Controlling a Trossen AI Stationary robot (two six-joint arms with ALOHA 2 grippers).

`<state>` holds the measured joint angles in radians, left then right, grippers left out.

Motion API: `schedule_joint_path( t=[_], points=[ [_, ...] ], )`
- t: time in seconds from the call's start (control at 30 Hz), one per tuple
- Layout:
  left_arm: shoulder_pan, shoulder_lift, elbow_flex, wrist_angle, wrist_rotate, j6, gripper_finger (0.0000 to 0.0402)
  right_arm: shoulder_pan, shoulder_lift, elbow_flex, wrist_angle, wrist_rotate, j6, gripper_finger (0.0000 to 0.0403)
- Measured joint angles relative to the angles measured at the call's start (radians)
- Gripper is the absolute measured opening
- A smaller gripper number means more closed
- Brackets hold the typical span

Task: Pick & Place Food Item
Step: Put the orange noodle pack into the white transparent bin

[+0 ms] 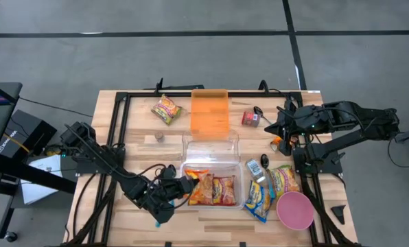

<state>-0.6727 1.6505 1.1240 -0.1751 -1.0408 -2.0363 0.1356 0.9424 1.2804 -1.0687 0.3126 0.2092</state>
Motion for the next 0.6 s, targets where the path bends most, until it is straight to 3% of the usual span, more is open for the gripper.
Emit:
schedule_joint_path(
  t=[0.6],
  points=[
    [0.013, 0.000, 0.000, 0.050, -0.006, -0.005, 0.0106, 0.000, 0.000, 0.000, 0.000, 0.000, 0.000, 0.0000]
  ],
)
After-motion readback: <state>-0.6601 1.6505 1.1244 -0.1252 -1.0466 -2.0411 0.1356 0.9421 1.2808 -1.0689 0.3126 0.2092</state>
